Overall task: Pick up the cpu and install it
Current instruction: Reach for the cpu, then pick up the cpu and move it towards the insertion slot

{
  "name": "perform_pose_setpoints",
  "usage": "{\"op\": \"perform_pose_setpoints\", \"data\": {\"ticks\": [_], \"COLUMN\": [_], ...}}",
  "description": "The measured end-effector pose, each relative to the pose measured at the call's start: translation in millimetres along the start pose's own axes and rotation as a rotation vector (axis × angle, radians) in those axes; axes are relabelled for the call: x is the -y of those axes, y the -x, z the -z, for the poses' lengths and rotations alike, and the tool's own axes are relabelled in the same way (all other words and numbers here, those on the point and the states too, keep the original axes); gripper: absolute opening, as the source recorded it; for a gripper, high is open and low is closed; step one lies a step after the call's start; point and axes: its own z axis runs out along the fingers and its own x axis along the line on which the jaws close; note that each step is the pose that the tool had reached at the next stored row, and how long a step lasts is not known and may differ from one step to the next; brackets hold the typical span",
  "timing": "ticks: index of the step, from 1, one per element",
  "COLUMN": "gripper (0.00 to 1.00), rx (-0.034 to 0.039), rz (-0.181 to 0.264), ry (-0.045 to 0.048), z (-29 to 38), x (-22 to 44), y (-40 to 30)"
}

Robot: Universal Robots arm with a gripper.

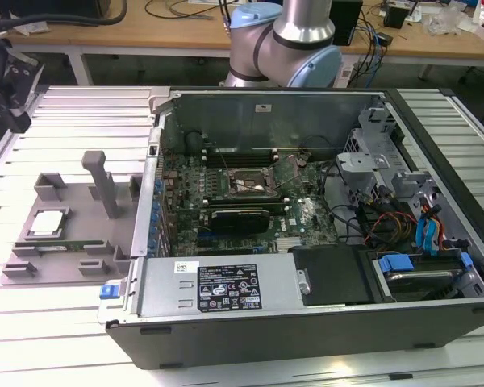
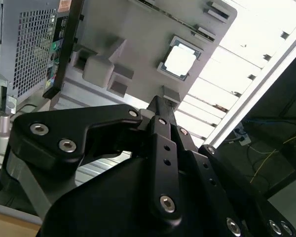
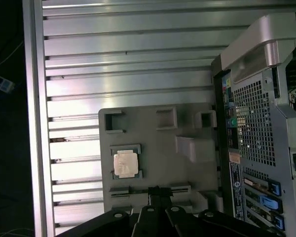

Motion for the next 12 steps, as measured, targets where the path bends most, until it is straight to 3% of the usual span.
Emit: {"op": "perform_pose_setpoints", "data": {"ticks": [3, 12], "gripper": [0.11, 0.11], "rx": [0.0004, 0.0006], "rz": [0.000, 0.000], "ry": [0.0000, 0.0000], "z": [0.5, 0.4], "x": [1.0, 0.7], "y": [-14.1, -14.5]}}
